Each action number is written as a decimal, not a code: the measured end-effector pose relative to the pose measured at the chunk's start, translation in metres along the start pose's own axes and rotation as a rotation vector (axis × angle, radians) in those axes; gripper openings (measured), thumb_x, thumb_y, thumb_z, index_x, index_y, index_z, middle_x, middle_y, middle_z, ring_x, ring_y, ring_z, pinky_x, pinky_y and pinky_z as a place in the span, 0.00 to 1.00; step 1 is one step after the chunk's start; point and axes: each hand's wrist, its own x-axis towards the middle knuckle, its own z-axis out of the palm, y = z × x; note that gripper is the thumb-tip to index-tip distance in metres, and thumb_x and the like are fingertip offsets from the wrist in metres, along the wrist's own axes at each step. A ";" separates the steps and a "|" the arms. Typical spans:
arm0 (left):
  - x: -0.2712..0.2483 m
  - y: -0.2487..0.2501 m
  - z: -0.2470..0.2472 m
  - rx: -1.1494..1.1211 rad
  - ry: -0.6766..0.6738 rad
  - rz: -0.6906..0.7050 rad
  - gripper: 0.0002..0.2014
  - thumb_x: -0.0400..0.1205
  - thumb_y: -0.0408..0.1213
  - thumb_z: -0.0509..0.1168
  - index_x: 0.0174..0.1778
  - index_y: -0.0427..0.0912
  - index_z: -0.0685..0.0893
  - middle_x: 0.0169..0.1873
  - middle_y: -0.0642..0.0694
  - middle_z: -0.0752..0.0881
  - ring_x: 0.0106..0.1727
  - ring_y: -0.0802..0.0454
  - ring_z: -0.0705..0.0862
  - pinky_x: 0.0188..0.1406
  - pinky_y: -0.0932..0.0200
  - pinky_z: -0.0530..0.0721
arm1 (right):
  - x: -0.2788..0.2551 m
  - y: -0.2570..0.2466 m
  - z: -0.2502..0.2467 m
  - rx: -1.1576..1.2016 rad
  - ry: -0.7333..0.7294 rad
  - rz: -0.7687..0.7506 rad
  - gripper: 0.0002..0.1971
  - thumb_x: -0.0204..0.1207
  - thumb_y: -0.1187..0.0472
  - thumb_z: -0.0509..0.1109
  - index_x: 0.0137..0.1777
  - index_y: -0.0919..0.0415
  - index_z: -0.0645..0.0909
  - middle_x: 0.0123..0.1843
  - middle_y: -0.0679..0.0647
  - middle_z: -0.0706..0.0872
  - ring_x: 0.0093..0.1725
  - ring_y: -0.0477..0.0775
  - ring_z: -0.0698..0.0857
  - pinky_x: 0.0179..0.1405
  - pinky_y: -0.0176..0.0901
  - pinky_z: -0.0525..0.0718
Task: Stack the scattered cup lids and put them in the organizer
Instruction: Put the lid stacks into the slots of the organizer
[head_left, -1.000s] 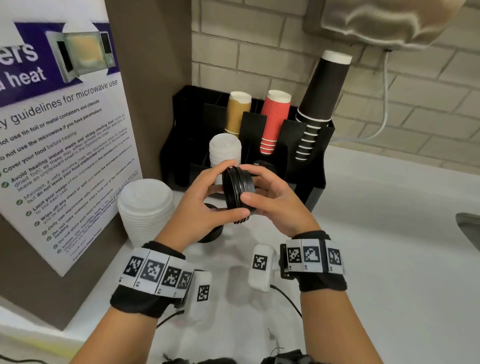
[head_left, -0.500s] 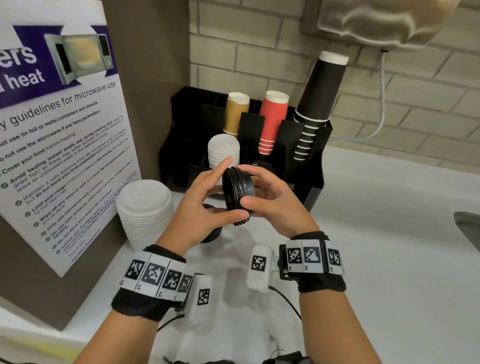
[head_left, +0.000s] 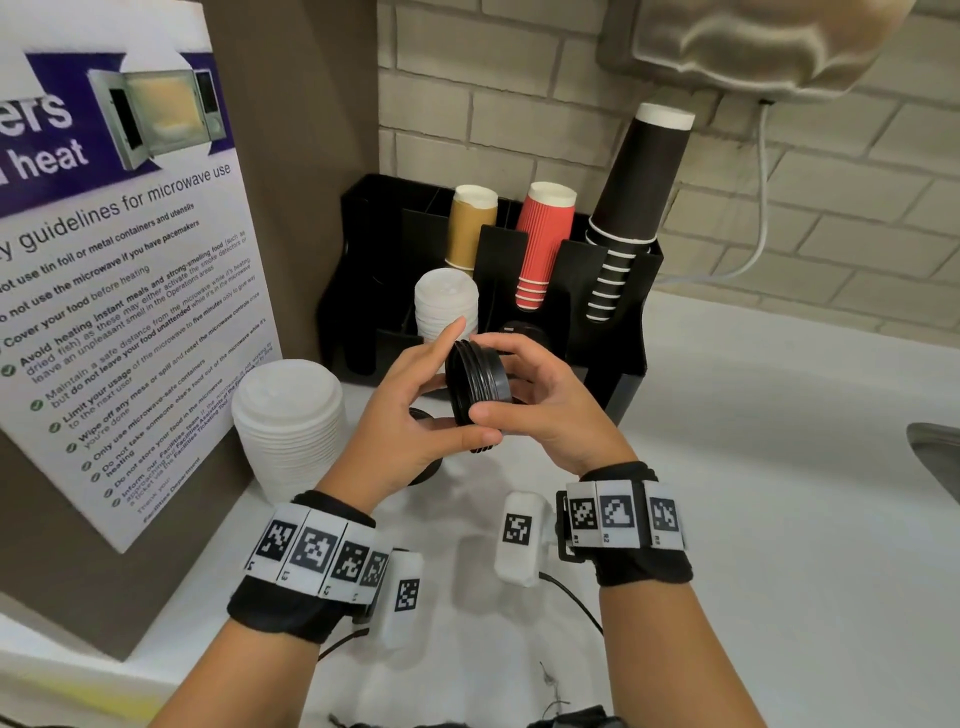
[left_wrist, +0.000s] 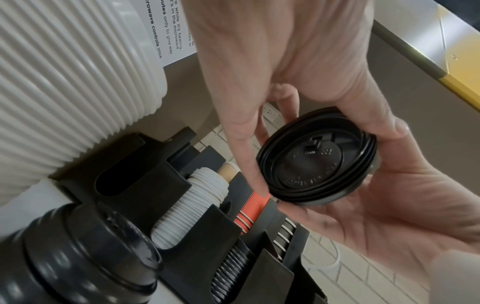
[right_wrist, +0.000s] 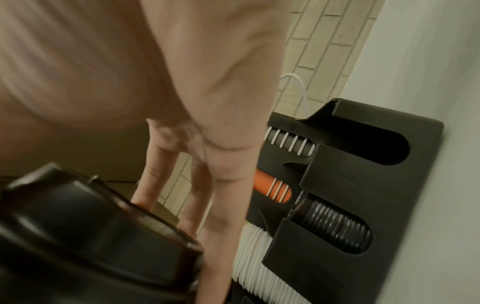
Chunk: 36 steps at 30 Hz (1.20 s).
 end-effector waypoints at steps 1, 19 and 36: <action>0.001 0.000 0.000 0.015 -0.005 -0.008 0.46 0.62 0.46 0.79 0.74 0.71 0.65 0.69 0.55 0.73 0.69 0.62 0.78 0.56 0.59 0.87 | 0.002 -0.001 0.000 -0.033 -0.002 -0.011 0.31 0.63 0.64 0.81 0.67 0.52 0.79 0.55 0.49 0.87 0.56 0.49 0.87 0.51 0.42 0.85; -0.002 0.010 -0.037 0.111 0.282 0.014 0.19 0.78 0.32 0.72 0.57 0.62 0.81 0.65 0.50 0.79 0.61 0.58 0.84 0.50 0.77 0.79 | 0.124 0.020 -0.083 -1.124 0.052 0.226 0.36 0.61 0.63 0.82 0.69 0.60 0.71 0.60 0.61 0.80 0.52 0.58 0.82 0.49 0.48 0.83; -0.004 0.012 -0.042 0.099 0.319 -0.004 0.17 0.80 0.31 0.71 0.55 0.62 0.82 0.62 0.54 0.79 0.57 0.60 0.84 0.50 0.77 0.78 | 0.096 0.052 -0.035 -1.714 0.041 0.150 0.17 0.79 0.64 0.68 0.66 0.68 0.77 0.64 0.61 0.77 0.63 0.60 0.77 0.51 0.46 0.81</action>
